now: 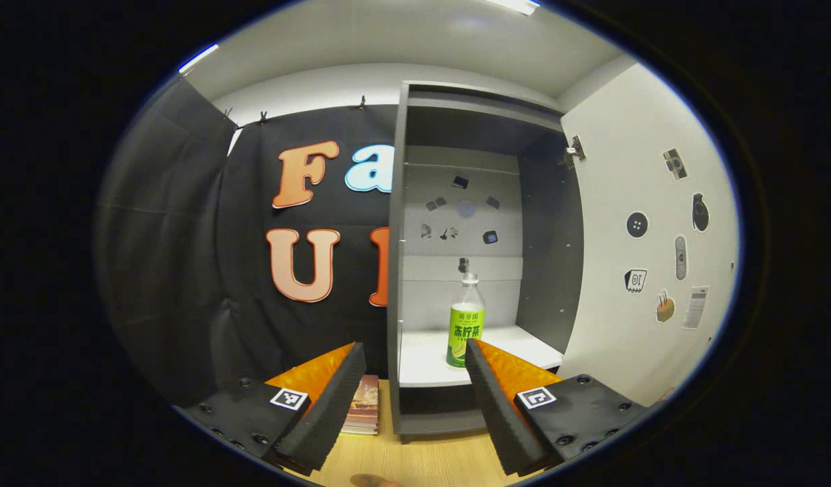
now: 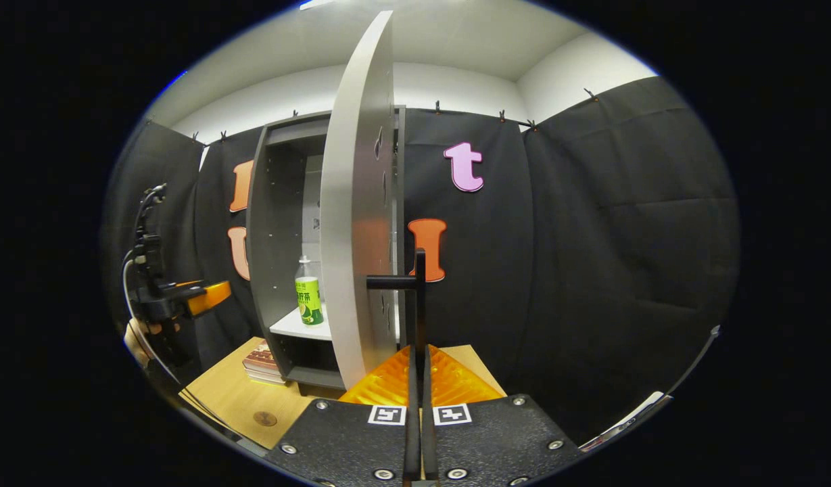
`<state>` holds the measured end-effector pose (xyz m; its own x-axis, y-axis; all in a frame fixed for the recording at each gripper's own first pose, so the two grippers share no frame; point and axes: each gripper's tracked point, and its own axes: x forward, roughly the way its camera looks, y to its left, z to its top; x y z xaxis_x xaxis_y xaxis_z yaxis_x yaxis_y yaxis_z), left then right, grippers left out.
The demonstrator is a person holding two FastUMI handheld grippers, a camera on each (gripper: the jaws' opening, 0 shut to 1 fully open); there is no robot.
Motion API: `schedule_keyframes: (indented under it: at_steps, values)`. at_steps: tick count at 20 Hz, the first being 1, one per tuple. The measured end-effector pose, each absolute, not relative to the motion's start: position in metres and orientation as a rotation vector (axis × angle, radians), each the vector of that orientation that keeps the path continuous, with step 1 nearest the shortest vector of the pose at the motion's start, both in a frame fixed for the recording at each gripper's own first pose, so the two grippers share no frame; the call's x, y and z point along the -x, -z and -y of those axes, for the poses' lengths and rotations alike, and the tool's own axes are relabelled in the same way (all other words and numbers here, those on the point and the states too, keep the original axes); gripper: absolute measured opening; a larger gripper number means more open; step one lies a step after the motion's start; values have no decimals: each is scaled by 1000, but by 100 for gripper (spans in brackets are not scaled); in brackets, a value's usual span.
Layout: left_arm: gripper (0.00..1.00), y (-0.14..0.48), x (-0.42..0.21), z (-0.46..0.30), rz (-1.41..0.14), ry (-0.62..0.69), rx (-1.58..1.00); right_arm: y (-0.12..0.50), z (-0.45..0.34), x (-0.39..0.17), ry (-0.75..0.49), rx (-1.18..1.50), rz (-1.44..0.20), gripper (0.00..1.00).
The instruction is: Open the cabinet door with the right hand, grasp the bottle in the cabinet with the left hand and place it on the coaster, then close the cabinet door with the right hand.
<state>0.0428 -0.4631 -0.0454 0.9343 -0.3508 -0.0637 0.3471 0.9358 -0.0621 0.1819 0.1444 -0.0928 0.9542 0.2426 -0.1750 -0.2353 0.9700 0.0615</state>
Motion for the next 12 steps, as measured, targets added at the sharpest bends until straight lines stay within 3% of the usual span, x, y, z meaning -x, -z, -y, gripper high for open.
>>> schedule_keyframes:
  at_steps: [5, 7, 8, 9, 11, 12]
  values:
    - [97, 64, -75, 506, -108, 376, 34, 95, -140, -179, -236, -35, -186, 9]
    - [97, 65, -85, 524, -114, 398, 38, 95, -133, -177, -204, -41, -184, 5]
    - [99, 64, -92, 531, -110, 399, 25, 95, -130, -177, -187, -42, -184, 9]
    - [94, 64, -99, 537, -106, 396, 17, 94, -127, -176, -172, -42, -181, 12]
    - [96, 61, -112, 554, -97, 409, 22, 95, -119, -179, -137, -42, -180, 13]
    - [99, 61, -120, 563, -96, 413, 26, 96, -115, -180, -122, -43, -180, 20]
